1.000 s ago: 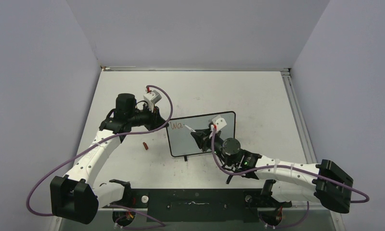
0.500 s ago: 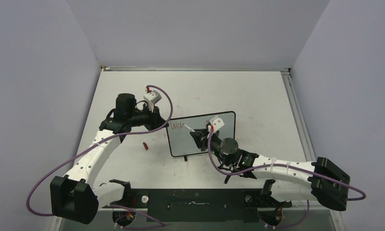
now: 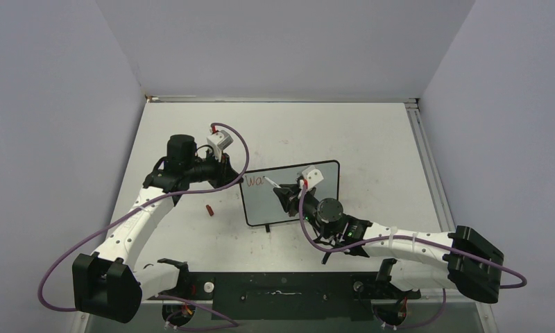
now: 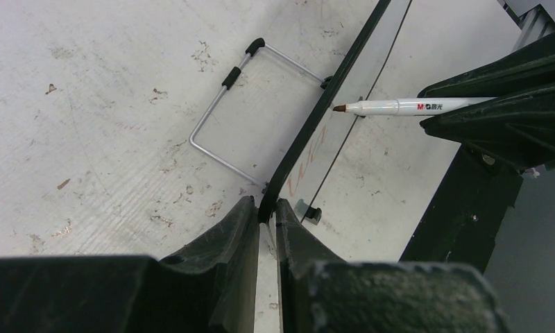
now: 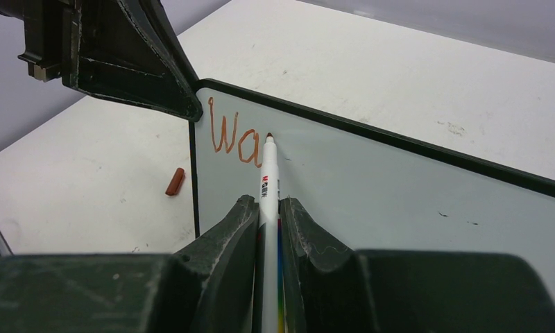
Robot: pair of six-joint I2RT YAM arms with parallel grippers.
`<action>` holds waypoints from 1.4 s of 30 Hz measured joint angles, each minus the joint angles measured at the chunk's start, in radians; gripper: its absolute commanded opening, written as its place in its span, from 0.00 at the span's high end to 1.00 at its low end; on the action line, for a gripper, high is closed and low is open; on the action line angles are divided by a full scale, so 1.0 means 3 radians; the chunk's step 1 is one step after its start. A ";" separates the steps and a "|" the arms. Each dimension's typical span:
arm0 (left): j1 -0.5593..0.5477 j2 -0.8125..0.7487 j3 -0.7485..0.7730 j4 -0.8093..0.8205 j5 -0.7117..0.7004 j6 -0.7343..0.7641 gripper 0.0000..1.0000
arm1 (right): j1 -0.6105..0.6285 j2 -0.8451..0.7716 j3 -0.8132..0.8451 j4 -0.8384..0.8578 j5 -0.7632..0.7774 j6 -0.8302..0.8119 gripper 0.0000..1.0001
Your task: Write a sentence on the whiteboard
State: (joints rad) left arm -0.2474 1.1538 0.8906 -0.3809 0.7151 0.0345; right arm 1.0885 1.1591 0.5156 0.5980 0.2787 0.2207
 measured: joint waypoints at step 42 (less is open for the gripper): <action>0.0000 0.0000 0.0000 0.0000 0.0000 0.0001 1.00 | 0.0065 -0.0050 -0.0198 0.0058 0.0120 0.0156 0.95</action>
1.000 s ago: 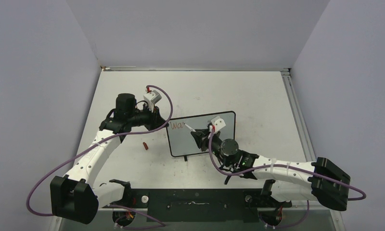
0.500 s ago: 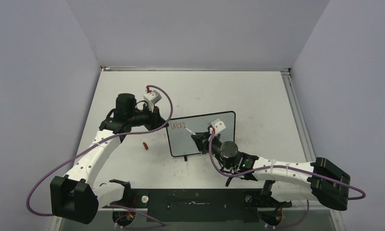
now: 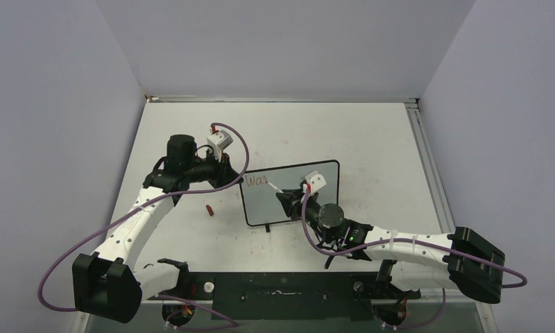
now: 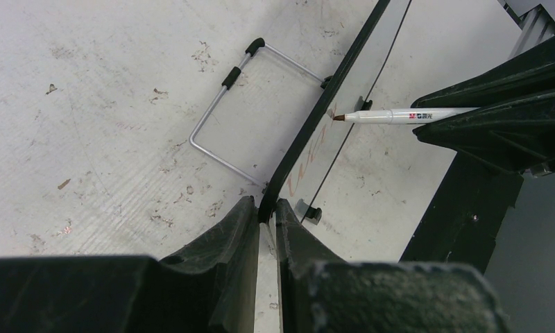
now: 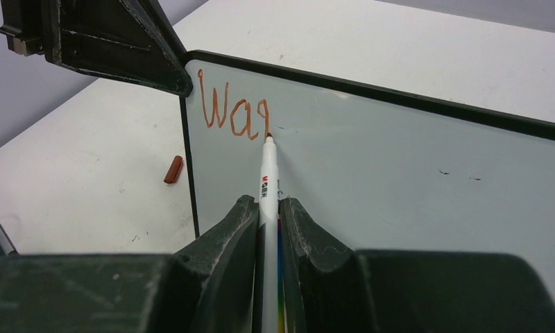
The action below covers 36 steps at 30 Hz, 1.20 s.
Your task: Write a sentence on the whiteboard
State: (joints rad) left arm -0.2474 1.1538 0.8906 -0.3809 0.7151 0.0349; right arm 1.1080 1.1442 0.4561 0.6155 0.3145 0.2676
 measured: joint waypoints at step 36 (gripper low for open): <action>0.0001 0.0000 0.0000 0.0000 -0.0001 0.0000 1.00 | 0.0013 -0.0354 -0.0126 0.0038 0.0249 -0.0020 0.95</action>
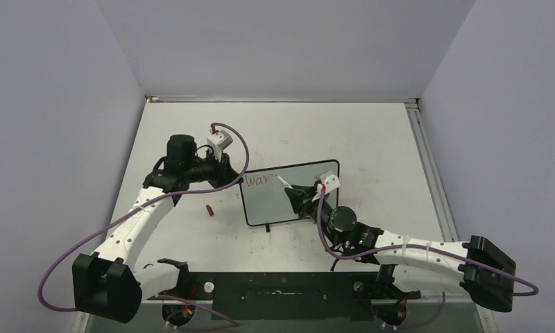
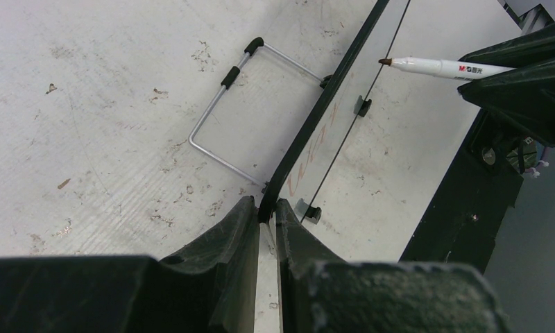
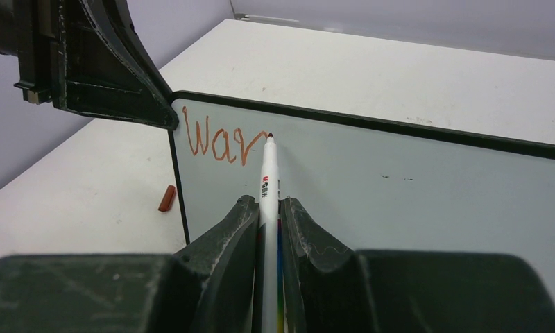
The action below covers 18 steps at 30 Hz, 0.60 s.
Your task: Write a sentence on the whiteboard
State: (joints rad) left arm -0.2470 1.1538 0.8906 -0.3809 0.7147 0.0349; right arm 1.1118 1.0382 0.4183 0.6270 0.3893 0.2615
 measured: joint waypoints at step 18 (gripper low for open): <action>0.0000 0.0000 0.0000 0.0000 0.0000 0.0000 1.00 | 0.0006 0.0106 -0.0031 0.0033 0.0004 -0.0065 0.95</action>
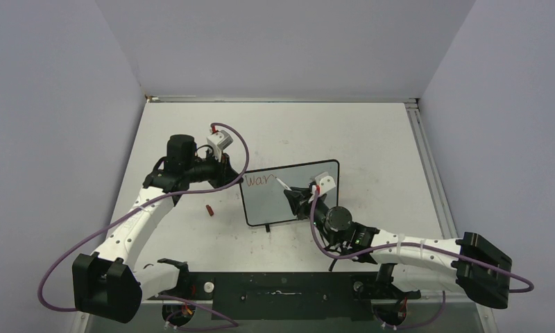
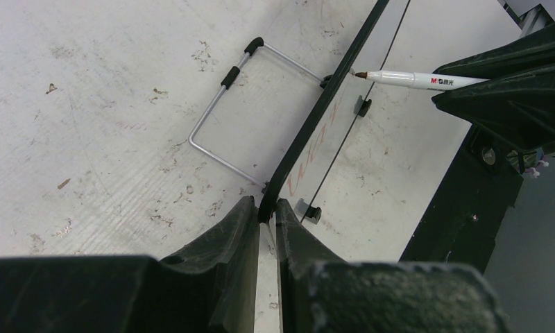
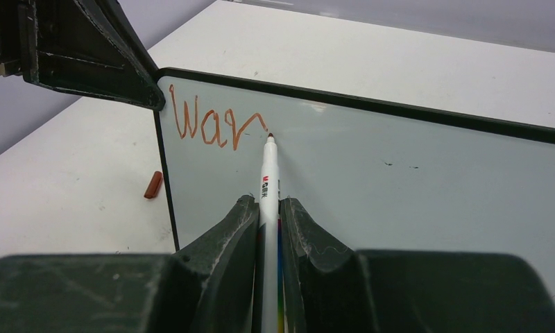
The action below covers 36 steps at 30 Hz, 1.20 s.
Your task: Write a sentence on the whiteboard
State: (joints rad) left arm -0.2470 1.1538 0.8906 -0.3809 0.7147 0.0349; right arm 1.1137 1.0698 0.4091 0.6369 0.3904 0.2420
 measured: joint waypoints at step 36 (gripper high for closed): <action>0.0000 0.0000 0.0000 0.0000 -0.0001 0.0001 1.00 | 0.0024 0.0071 -0.0090 0.0047 0.0023 0.0137 0.95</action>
State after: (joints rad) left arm -0.2470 1.1538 0.8906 -0.3809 0.7143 0.0353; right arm 1.1210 1.0912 0.3820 0.6510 0.3973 0.2832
